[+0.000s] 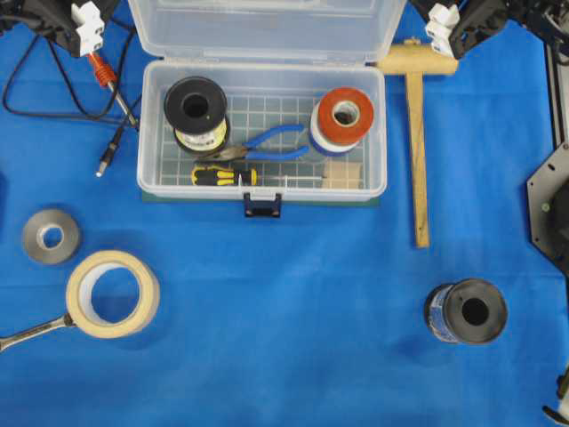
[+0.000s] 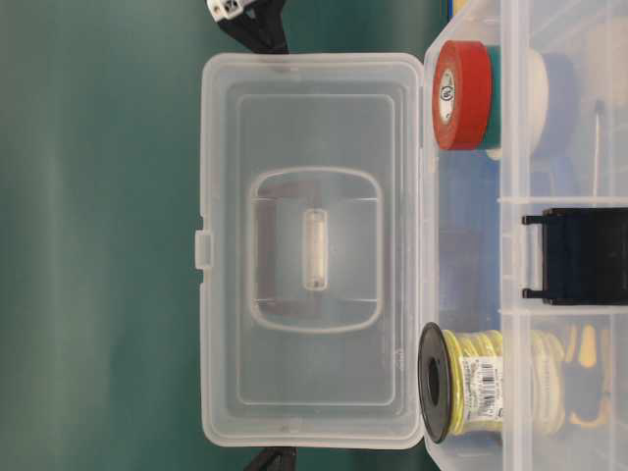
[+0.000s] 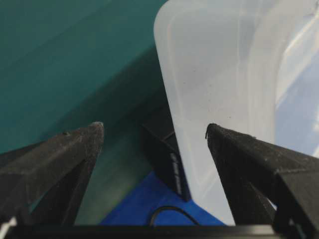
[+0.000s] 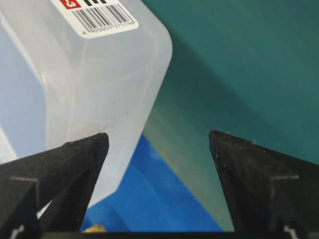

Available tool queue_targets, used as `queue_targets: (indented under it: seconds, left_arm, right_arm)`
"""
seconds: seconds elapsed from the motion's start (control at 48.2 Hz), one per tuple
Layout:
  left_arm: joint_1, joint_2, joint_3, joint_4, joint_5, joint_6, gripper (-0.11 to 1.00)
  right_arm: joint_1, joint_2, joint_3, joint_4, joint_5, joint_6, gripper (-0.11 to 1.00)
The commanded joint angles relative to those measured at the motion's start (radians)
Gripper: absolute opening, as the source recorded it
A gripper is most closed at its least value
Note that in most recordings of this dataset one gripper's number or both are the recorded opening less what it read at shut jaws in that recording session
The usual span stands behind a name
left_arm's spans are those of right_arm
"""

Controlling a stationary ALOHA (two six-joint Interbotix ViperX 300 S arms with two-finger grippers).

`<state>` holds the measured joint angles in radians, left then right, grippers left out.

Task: Open the tool box with both arms.
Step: 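Push the lid fully open behind the box with both grippers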

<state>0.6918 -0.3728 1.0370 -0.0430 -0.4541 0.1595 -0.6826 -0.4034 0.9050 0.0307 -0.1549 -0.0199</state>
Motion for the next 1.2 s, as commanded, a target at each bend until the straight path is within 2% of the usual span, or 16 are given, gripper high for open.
queue_targets:
  seconds: [0.0, 0.291, 0.768, 0.976, 1.183]
  left_arm:
    - [-0.026, 0.003, -0.055, 0.009, -0.006, -0.002, 0.91]
    - [0.028, 0.041, -0.089, 0.009, 0.031, 0.005, 0.91]
    - [0.037, 0.078, -0.112, 0.009, 0.051, 0.023, 0.91]
    - [0.055, 0.06, -0.094, 0.009, 0.077, 0.028, 0.91]
    - [0.092, 0.0, -0.034, 0.009, 0.084, 0.031, 0.91]
  right_arm:
    - [0.034, 0.028, -0.063, -0.003, -0.023, 0.003, 0.85]
    - [-0.002, 0.044, -0.071, -0.003, -0.02, 0.005, 0.86]
    - [-0.035, 0.092, -0.086, -0.003, -0.015, 0.008, 0.85]
    - [-0.046, 0.072, -0.069, -0.003, -0.006, 0.009, 0.85]
    - [-0.091, -0.011, -0.005, -0.003, 0.021, 0.009, 0.86]
